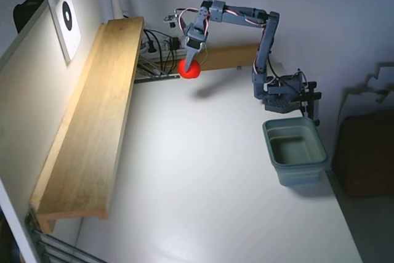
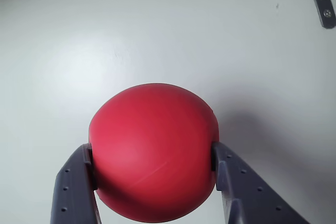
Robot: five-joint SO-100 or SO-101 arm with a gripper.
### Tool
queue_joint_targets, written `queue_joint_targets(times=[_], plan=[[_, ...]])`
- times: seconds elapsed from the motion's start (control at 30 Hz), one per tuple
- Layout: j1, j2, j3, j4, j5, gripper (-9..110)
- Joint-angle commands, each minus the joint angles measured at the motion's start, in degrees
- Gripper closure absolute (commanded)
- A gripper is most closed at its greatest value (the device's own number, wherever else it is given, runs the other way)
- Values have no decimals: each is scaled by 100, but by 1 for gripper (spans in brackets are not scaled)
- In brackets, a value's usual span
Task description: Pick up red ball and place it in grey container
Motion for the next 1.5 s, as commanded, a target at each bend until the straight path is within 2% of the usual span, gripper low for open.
queue_joint_targets(times=[0.0,0.23,1.47], plan=[[96,-21,-688,357,18,78],[-266,-23,-696,362,18,78],[-6524,-23,-696,362,18,78]])
